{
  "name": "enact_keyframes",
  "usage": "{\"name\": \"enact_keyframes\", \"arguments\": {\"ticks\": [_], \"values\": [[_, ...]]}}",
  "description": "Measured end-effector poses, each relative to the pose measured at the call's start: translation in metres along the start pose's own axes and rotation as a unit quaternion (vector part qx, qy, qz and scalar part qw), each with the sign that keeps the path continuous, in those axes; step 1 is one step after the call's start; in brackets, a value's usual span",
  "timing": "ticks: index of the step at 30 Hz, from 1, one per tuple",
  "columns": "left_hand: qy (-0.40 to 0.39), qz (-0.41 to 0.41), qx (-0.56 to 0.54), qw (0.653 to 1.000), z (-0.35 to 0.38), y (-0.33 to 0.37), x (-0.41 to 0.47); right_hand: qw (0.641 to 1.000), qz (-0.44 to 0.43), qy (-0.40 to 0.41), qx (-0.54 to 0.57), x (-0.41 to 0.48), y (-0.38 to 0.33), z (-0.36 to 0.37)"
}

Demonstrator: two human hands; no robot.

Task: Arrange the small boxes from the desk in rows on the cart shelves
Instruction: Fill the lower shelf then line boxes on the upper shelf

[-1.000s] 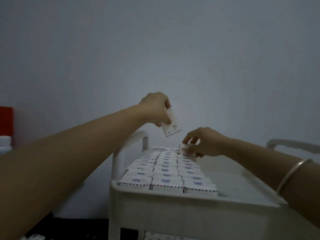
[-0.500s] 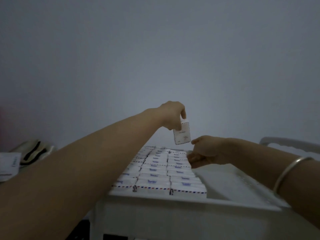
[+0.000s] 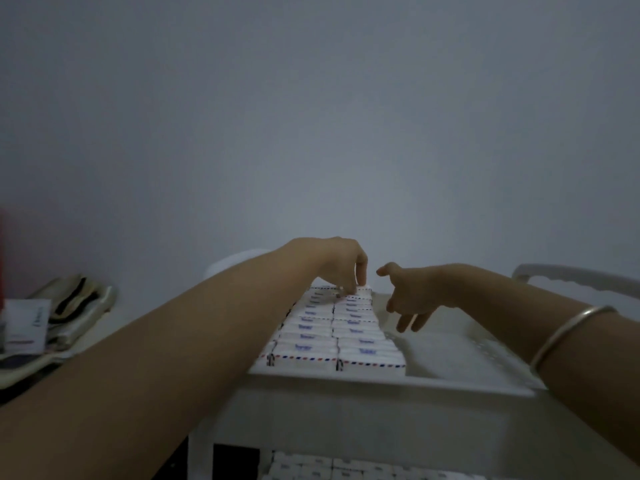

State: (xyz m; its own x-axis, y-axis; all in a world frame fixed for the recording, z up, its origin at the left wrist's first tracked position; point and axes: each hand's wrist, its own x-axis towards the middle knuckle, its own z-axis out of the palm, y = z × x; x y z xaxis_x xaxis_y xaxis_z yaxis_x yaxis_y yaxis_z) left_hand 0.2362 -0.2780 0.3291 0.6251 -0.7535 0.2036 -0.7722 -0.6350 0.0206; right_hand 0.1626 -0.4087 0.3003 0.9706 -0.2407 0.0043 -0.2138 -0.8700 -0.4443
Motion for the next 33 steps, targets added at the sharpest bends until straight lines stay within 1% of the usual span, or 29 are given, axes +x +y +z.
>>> {"name": "enact_keyframes", "arguments": {"ticks": [4,7,9,12,14,16,18,21,23,25,27,29,31,33], "values": [[-0.006,-0.007,0.053,0.999,0.005,0.004,-0.005,0.998,-0.012,0.045,-0.029,-0.005,-0.005,-0.011],[0.009,-0.013,0.086,0.996,-0.002,0.004,-0.021,0.989,-0.048,0.113,-0.085,-0.024,-0.020,-0.019],[0.058,-0.016,0.081,0.995,-0.012,0.005,-0.042,0.974,-0.090,0.179,-0.108,-0.041,-0.033,-0.023],[0.169,0.000,0.102,0.980,-0.033,0.009,-0.098,0.951,-0.123,0.272,-0.077,-0.072,-0.057,-0.014],[0.229,0.018,0.128,0.965,-0.043,0.007,-0.147,0.936,-0.170,0.304,-0.048,-0.094,-0.075,0.003],[0.269,0.024,0.123,0.955,-0.045,-0.006,-0.196,0.921,-0.236,0.310,-0.009,-0.119,-0.098,0.027],[0.294,0.017,0.096,0.951,-0.038,-0.030,-0.237,0.907,-0.297,0.297,0.032,-0.139,-0.122,0.054],[0.321,-0.004,0.041,0.946,-0.008,-0.068,-0.288,0.885,-0.370,0.272,0.078,-0.155,-0.159,0.101],[0.340,-0.048,0.007,0.939,0.020,-0.097,-0.315,0.872,-0.407,0.251,0.103,-0.158,-0.181,0.135],[0.340,-0.110,-0.016,0.934,0.054,-0.133,-0.335,0.872,-0.426,0.215,0.112,-0.151,-0.200,0.171],[0.289,-0.203,-0.020,0.935,0.090,-0.178,-0.351,0.888,-0.420,0.165,0.090,-0.135,-0.215,0.210],[0.208,-0.299,-0.030,0.931,0.130,-0.222,-0.366,0.915,-0.387,0.098,0.055,-0.111,-0.225,0.250],[0.163,-0.359,-0.059,0.917,0.165,-0.259,-0.383,0.942,-0.335,0.014,0.029,-0.082,-0.229,0.291],[0.150,-0.392,-0.080,0.904,0.193,-0.289,-0.400,0.955,-0.285,-0.077,0.030,-0.054,-0.231,0.334]]}}
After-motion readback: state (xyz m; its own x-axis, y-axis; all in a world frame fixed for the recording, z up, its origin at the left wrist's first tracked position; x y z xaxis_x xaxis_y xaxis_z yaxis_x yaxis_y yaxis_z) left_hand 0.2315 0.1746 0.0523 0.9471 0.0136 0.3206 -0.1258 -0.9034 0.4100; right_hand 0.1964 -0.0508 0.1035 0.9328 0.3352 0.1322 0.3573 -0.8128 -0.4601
